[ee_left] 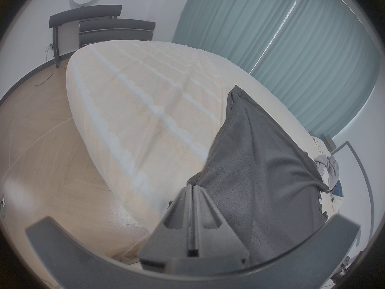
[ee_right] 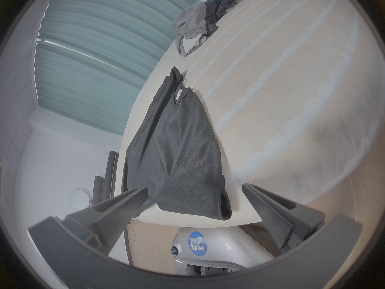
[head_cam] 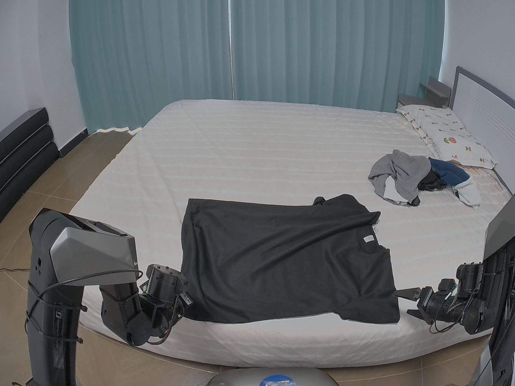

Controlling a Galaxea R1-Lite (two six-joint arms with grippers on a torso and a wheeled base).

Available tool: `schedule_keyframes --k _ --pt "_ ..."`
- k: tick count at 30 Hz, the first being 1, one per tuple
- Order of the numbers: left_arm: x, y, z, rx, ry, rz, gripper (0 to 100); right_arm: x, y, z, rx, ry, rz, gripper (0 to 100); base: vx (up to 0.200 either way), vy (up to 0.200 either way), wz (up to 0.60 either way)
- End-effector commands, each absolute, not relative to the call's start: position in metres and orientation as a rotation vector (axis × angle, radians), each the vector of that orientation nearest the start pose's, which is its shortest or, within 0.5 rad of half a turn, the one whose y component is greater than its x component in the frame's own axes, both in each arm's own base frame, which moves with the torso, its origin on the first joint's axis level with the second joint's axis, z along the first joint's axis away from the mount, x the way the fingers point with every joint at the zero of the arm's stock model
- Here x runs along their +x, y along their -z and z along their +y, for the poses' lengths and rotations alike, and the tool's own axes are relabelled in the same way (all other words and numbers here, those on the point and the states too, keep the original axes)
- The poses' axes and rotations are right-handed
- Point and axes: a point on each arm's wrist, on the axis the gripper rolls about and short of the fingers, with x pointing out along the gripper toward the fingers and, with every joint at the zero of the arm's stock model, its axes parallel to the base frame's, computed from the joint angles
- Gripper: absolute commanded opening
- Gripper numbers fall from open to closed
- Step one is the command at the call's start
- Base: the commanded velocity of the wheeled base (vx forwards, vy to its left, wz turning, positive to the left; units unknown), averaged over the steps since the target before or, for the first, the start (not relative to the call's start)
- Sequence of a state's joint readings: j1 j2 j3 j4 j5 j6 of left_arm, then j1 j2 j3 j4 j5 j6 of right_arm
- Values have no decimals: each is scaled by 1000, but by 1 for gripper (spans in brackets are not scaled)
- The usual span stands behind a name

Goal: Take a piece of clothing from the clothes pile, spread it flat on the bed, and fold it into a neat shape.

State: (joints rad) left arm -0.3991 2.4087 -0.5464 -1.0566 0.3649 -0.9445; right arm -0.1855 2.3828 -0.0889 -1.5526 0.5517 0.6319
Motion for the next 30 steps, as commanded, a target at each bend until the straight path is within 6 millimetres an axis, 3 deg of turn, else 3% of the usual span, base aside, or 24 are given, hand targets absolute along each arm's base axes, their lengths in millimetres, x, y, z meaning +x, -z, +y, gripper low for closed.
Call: schedule_keyframes --k 1,6,13,28,29,30 --pt "292 61 -115 -598 -315 691 0 231 41 -31 863 -125 779 100 0 0 0" --pt "286 53 -112 -581 -331 672 0 231 41 -31 863 -125 779 100 0 0 0" --pt "274 45 -105 -427 -351 646 0 231 41 -31 863 -125 780 100 0 0 0" --pt "263 47 -100 -384 -358 661 0 231 41 -31 862 -125 780 100 0 0 0" --pt "264 48 -100 -381 -359 662 100 231 41 -31 861 -124 780 100 0 0 0" --pt "264 48 -100 -382 -359 663 100 231 41 -31 862 -125 780 100 0 0 0"
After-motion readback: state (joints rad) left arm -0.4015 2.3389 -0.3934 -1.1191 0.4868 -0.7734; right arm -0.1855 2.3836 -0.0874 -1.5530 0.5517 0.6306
